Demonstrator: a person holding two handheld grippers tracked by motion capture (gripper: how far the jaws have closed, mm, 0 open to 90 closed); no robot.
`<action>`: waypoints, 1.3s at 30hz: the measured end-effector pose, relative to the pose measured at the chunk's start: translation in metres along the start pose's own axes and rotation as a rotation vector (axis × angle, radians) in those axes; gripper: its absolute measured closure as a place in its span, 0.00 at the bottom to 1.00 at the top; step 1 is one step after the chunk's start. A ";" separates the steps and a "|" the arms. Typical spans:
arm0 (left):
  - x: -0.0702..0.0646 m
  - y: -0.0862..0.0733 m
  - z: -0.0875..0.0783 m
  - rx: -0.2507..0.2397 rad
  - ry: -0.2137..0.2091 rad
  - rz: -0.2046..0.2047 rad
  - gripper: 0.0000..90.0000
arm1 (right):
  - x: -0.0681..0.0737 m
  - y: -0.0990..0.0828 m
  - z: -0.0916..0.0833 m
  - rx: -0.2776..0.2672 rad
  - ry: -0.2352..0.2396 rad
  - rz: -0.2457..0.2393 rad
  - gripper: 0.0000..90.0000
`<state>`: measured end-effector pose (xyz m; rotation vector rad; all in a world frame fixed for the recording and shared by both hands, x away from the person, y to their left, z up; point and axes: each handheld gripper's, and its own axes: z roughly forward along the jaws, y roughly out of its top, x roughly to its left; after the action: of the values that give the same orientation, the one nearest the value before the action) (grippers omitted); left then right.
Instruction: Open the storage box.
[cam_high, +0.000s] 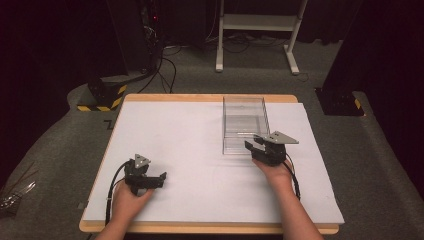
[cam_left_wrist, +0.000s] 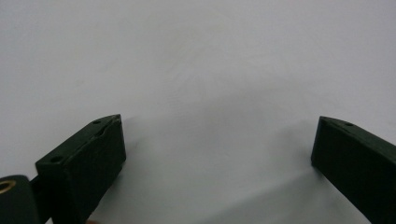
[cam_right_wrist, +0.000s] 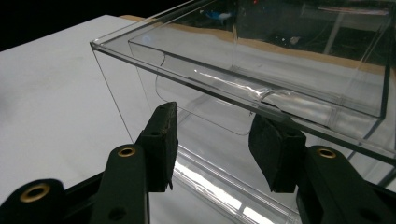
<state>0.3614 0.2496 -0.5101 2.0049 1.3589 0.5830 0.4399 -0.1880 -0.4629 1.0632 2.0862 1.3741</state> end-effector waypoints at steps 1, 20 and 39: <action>0.000 0.000 0.000 0.000 0.000 0.000 0.04 | 0.000 0.000 0.000 -0.004 0.000 0.002 0.58; 0.000 0.000 0.000 0.000 0.000 0.000 0.04 | -0.011 -0.003 0.002 -0.023 0.055 -0.019 0.74; 0.000 0.000 0.000 0.000 0.000 0.000 0.04 | -0.018 -0.011 -0.011 -0.032 0.115 -0.013 0.89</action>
<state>0.3614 0.2495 -0.5102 2.0045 1.3592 0.5832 0.4393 -0.2111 -0.4691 0.9769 2.1408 1.4892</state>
